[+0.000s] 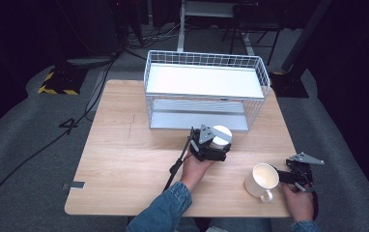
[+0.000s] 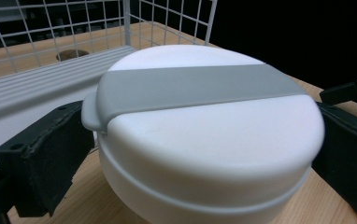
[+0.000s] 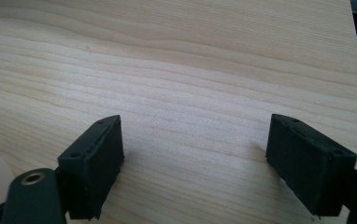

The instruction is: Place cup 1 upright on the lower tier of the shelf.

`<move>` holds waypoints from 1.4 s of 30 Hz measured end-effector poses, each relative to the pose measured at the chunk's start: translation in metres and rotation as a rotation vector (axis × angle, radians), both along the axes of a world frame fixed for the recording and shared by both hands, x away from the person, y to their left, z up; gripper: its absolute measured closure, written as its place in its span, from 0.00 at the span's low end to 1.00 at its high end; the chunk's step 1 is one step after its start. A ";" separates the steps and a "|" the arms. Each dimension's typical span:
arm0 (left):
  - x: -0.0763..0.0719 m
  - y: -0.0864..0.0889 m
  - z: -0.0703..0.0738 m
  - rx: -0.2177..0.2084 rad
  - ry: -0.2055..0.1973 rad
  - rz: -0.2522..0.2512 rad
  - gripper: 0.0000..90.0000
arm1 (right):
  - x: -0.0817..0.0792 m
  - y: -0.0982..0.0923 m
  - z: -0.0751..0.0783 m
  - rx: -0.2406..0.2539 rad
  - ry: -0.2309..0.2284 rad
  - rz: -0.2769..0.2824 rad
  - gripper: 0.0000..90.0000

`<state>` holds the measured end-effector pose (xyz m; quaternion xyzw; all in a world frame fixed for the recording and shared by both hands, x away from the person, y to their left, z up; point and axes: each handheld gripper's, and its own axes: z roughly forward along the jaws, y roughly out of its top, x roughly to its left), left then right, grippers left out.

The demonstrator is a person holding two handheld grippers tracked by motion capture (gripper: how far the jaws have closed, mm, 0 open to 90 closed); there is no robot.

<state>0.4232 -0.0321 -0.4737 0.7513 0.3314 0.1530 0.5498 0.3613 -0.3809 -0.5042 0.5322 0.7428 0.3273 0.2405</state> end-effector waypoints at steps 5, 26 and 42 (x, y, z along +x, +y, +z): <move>-0.001 -0.003 0.000 -0.007 -0.019 0.002 0.00 | 0.000 0.000 0.000 0.000 -0.001 0.002 0.21; -0.003 -0.006 0.001 0.033 -0.044 0.021 0.08 | 0.000 0.000 0.000 0.000 0.000 0.000 0.21; -0.009 0.005 0.029 0.018 -0.077 0.033 0.08 | 0.000 0.000 0.000 0.000 0.000 0.000 0.21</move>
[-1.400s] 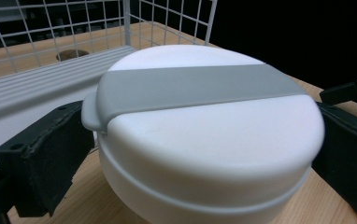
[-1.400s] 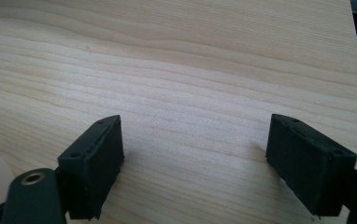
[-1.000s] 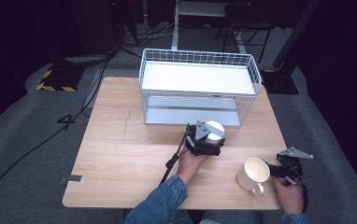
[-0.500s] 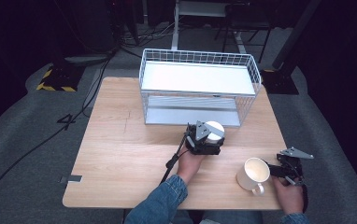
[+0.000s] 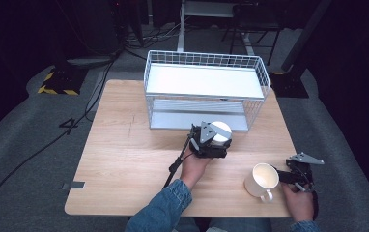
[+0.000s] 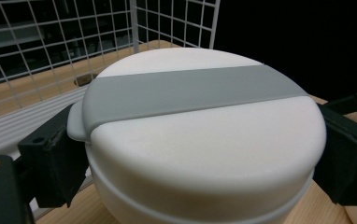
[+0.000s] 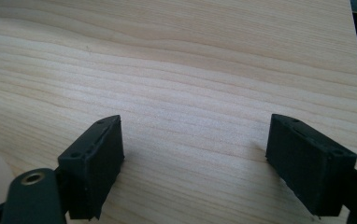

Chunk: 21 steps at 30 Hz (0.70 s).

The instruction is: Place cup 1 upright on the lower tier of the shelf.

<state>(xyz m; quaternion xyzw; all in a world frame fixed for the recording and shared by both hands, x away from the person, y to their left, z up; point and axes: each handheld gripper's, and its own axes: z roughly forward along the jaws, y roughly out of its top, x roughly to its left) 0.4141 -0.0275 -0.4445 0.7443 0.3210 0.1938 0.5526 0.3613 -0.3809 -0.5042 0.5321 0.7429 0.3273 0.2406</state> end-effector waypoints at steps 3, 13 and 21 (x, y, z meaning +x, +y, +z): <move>0.001 0.002 0.003 0.010 0.003 0.002 0.08 | 0.000 0.000 0.000 0.000 0.000 0.000 0.21; 0.013 0.012 0.018 0.010 -0.007 0.037 0.08 | 0.000 0.000 0.000 0.000 0.000 0.001 0.21; 0.033 0.023 0.029 -0.004 0.013 0.069 0.08 | 0.000 0.000 0.000 0.000 0.000 0.000 0.21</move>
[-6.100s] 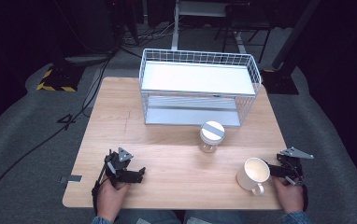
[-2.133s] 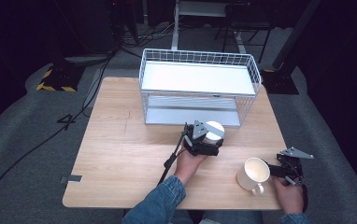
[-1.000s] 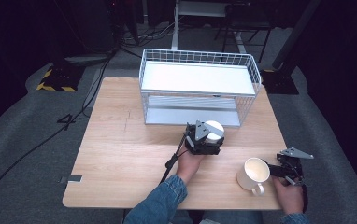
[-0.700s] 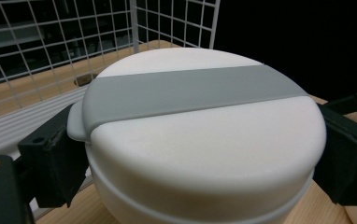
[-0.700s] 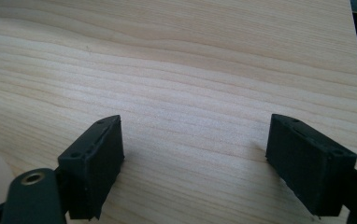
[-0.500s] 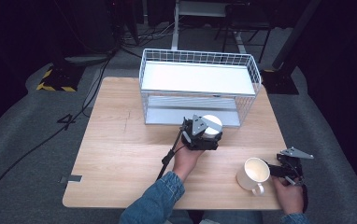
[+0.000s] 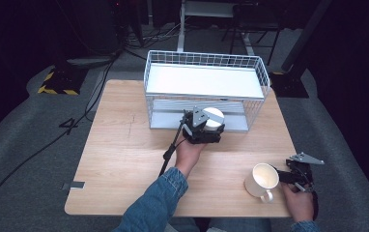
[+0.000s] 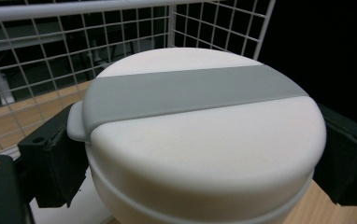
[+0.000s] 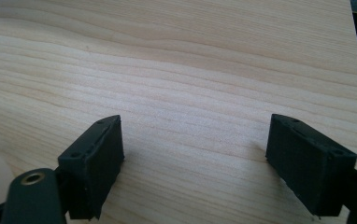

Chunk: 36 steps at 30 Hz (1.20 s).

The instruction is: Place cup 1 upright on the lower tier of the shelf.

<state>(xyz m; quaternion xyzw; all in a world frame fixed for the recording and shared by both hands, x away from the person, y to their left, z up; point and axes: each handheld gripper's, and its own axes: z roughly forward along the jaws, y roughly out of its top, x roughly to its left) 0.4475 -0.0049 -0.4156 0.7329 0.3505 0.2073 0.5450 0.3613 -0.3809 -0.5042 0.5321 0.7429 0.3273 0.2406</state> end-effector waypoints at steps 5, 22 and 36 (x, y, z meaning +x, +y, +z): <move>0.015 0.006 0.000 0.014 0.012 0.035 0.08 | 0.000 0.000 0.000 0.000 0.000 0.000 0.21; 0.046 0.007 -0.014 0.011 -0.031 0.144 0.08 | 0.000 0.000 0.000 0.000 0.000 0.000 0.21; 0.062 0.011 -0.031 -0.004 -0.025 0.201 0.08 | 0.000 0.000 0.000 0.000 0.000 0.000 0.21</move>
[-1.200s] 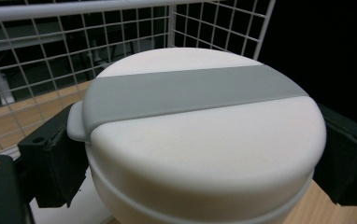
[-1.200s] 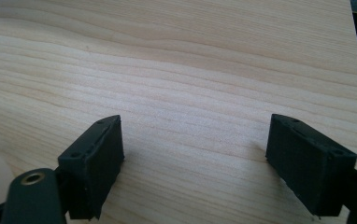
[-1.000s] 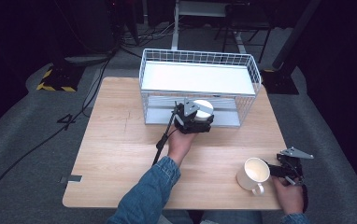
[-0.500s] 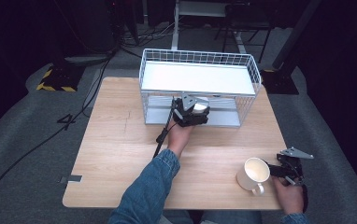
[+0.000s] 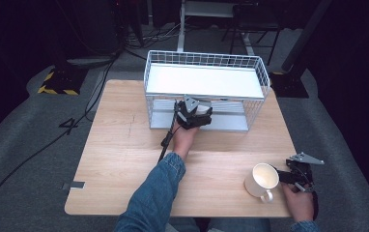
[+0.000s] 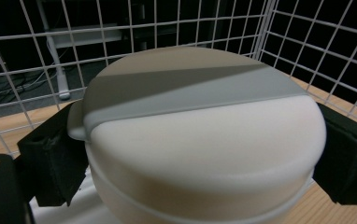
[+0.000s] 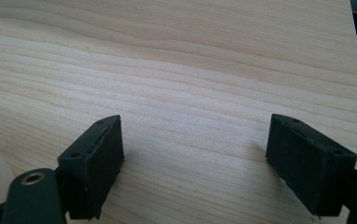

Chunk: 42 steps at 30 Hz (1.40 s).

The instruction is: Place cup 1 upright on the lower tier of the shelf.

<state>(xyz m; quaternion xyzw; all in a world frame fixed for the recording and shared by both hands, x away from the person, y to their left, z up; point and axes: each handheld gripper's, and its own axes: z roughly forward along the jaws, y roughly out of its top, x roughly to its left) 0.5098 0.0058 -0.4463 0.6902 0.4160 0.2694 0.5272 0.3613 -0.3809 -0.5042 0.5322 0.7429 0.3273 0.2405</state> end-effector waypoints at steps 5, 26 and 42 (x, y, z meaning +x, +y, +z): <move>0.004 -0.001 -0.006 0.011 0.007 0.010 0.08 | 0.000 0.000 0.000 0.000 0.000 0.000 0.21; 0.007 -0.006 -0.013 0.032 -0.005 0.024 0.08 | 0.000 0.000 0.000 0.000 0.000 0.000 0.21; 0.006 -0.003 -0.010 0.039 0.007 0.031 0.00 | 0.000 0.000 0.000 0.000 0.000 0.000 0.21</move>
